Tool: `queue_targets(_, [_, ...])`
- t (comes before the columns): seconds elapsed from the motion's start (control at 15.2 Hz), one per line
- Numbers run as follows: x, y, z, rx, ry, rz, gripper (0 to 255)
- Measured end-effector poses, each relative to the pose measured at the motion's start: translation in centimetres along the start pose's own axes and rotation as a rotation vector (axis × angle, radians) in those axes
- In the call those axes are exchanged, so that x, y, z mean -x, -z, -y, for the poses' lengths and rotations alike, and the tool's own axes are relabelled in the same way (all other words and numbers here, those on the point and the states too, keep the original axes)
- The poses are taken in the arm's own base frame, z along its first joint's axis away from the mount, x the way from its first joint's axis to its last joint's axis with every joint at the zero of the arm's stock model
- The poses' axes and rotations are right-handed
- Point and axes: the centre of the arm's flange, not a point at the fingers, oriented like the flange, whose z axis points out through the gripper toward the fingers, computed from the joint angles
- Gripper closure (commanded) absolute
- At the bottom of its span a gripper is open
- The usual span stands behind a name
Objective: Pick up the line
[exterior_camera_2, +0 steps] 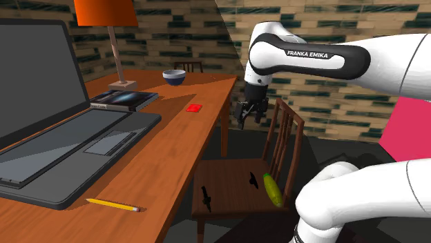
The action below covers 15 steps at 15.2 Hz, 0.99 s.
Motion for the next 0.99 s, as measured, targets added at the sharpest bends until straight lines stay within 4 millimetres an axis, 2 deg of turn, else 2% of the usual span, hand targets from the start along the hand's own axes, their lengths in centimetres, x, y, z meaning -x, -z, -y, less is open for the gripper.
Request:
queue_targets(0.07, [0.0, 0.0, 0.0, 0.0, 0.0, 0.0, 0])
queue_targets(0.2, [-1.5, 0.3, 0.8, -0.009, -0.046, 0.03, 0])
queue_targets(0.53, [-8.4, 1.9, 3.7, -0.047, -0.236, 0.149, 0])
queue_targets(0.99, [-18.8, 1.8, 5.1, -0.104, -0.518, 0.326, 0])
